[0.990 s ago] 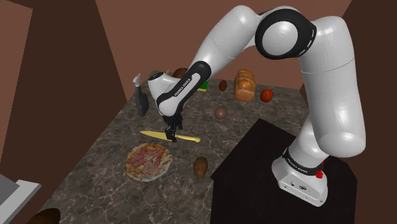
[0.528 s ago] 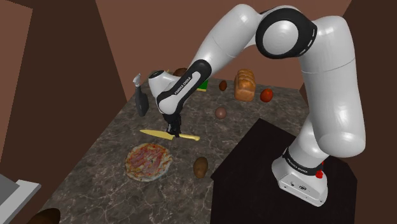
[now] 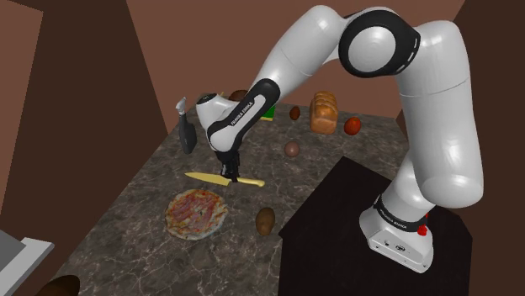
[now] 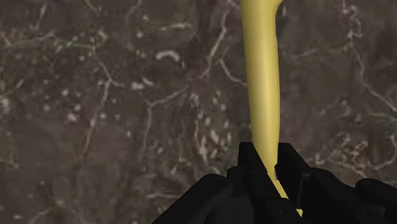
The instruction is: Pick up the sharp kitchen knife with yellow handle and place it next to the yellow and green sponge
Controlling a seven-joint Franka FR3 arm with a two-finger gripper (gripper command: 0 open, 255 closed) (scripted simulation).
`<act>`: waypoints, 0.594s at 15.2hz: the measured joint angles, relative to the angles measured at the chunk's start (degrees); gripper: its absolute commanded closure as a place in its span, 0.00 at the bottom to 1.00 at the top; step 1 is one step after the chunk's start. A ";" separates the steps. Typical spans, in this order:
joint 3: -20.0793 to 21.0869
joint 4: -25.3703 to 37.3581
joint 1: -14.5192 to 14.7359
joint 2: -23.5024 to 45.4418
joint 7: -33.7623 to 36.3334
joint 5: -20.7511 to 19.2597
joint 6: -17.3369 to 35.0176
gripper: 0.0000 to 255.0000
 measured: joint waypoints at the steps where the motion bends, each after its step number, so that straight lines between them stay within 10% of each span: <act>1: 0.14 -0.09 0.05 -0.35 -0.01 0.11 -0.47 1.00; 9: 0.64 -0.80 -0.34 -5.00 -0.54 0.79 -4.57 1.00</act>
